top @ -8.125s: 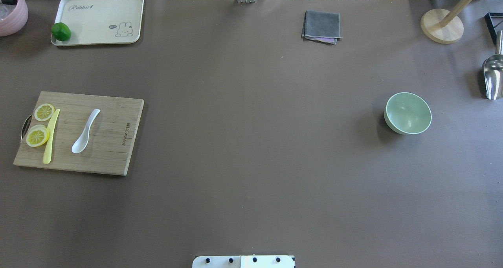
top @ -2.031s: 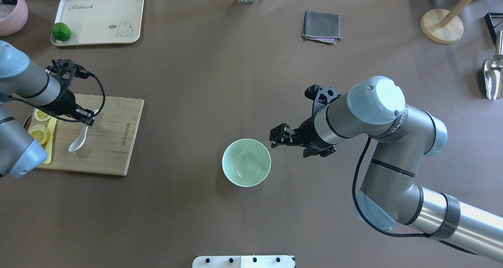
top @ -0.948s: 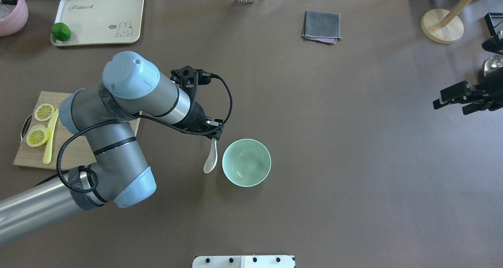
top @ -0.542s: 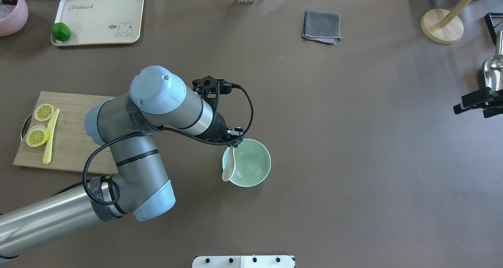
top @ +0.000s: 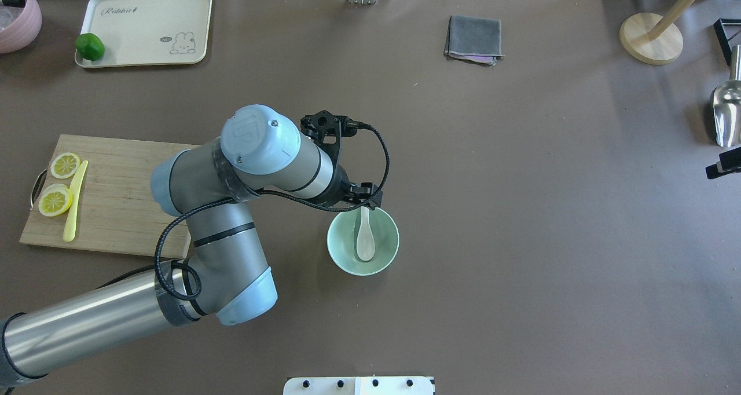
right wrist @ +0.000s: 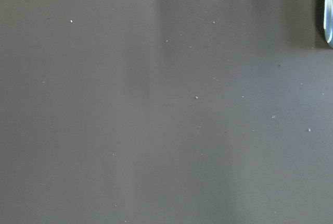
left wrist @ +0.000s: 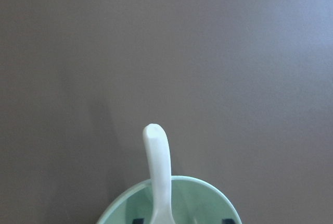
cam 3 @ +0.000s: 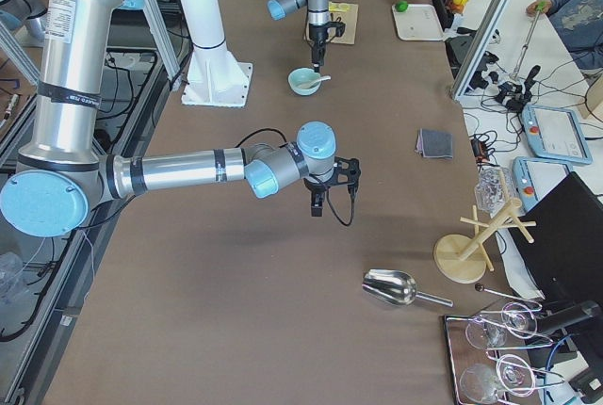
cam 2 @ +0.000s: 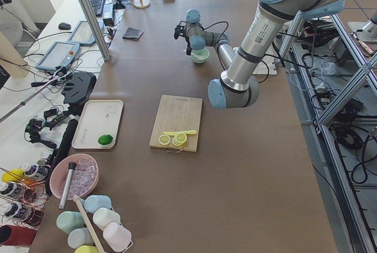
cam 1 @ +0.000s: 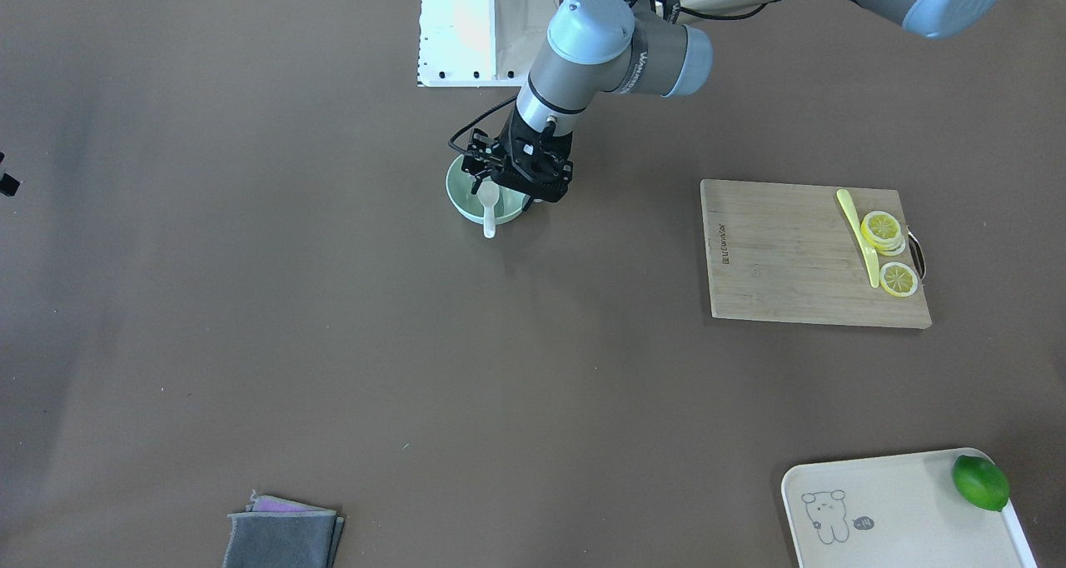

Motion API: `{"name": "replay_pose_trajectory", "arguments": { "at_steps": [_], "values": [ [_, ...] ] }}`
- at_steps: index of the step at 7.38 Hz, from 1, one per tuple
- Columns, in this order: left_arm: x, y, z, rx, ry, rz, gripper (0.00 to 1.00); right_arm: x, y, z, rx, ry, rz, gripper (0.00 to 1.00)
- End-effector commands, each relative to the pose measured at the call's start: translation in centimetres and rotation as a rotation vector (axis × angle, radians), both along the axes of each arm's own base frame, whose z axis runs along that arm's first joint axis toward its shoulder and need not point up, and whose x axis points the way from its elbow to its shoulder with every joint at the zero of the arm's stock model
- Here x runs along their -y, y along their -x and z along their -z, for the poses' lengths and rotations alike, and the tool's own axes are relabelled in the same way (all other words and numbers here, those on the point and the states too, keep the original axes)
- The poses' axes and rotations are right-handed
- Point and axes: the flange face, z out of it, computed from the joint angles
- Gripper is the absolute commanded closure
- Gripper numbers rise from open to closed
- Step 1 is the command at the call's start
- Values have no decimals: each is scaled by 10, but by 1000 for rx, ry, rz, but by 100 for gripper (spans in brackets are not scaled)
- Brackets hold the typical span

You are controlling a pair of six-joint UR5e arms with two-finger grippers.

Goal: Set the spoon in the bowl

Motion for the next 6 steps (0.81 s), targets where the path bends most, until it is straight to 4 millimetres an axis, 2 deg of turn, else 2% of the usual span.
{"name": "replay_pose_trajectory", "arguments": {
  "at_steps": [1,2,3,4,5,6],
  "values": [
    [38,84,-68,66,-53,-19,2,0,-37,-15,-23,-67,-2,0],
    [63,152,-102,132,-78,-19,2,0,-51,-27,-48,-82,9,0],
    [54,222,-152,217,-102,-22,2,1,-68,-41,-68,-98,18,0],
    [67,304,-201,271,-160,-54,2,-1,-90,-67,-86,-125,34,0],
    [70,385,-248,266,-179,-91,2,-1,-102,-85,-94,-146,54,0],
    [51,467,-306,300,-206,-99,2,-2,-108,-89,-98,-147,49,0]
  ]
}}
